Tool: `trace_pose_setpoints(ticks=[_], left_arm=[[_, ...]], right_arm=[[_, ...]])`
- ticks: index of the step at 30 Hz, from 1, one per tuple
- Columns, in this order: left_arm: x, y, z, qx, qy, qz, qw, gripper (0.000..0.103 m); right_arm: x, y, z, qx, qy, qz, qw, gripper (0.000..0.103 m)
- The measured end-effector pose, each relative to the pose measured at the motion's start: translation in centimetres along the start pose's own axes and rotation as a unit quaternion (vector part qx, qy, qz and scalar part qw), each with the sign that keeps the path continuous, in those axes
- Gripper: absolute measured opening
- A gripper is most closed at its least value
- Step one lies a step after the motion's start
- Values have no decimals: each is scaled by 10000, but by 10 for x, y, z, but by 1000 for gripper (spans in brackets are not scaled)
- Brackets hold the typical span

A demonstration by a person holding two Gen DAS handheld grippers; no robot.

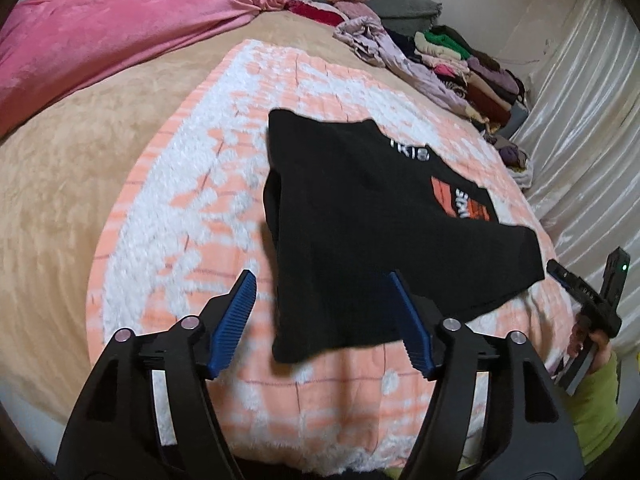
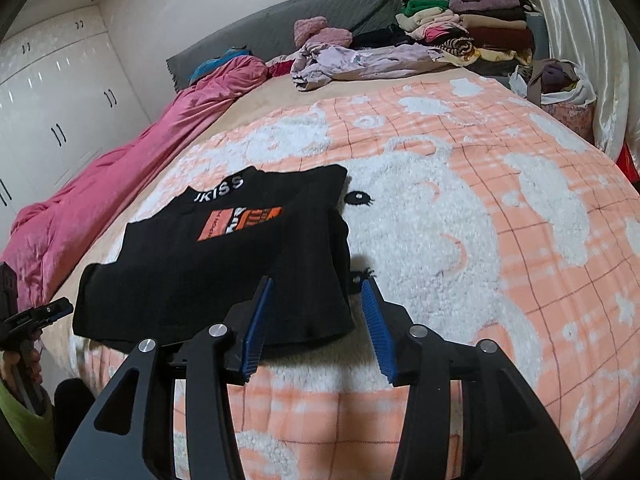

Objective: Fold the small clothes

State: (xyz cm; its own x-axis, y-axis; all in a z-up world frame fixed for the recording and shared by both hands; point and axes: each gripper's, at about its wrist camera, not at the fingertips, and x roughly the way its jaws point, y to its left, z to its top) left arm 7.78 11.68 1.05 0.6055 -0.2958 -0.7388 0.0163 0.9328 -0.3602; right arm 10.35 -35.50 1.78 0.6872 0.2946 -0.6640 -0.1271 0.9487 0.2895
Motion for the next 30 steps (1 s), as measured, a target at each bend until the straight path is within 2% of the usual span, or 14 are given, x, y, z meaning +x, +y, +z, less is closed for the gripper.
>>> trace_pose_setpoints(ticks=[2,10,12,13,14,15,16,20,24,30], left_arm=[[4,-1,-4,0,64,29,10000,64],[24,-9,-17,90,398,95,9991,62],[28,-12,-19,161,449,158,9987,47],[30,-14,-20,214,472,219,9984,27],[31,-15,-20,244,476,261,9982,5],[31,-15,-20,278,470,291,9981,4],[29,-16,-19,315,450,285,9981,4],[16,-17,-10,282,266,-6,9992,4],[5,-13,11,75,46,-327,9994,4],[10,-3,56,-248,-93,-446,9987,4]], right_arm=[[2,-2,-2,33,37,-11,10000,44],[18,-3,-12,110,277,50,9995,45],[22,-3,-13,106,332,82,9994,43],[23,-3,-13,105,357,90,9993,39],[24,-2,-13,100,377,103,9992,27],[23,-2,-12,91,377,118,9992,15],[22,-2,-11,106,362,172,9991,10],[11,-2,-1,249,274,564,9977,10],[3,-4,24,370,71,896,9953,9],[23,-15,64,839,-146,1063,9907,9]])
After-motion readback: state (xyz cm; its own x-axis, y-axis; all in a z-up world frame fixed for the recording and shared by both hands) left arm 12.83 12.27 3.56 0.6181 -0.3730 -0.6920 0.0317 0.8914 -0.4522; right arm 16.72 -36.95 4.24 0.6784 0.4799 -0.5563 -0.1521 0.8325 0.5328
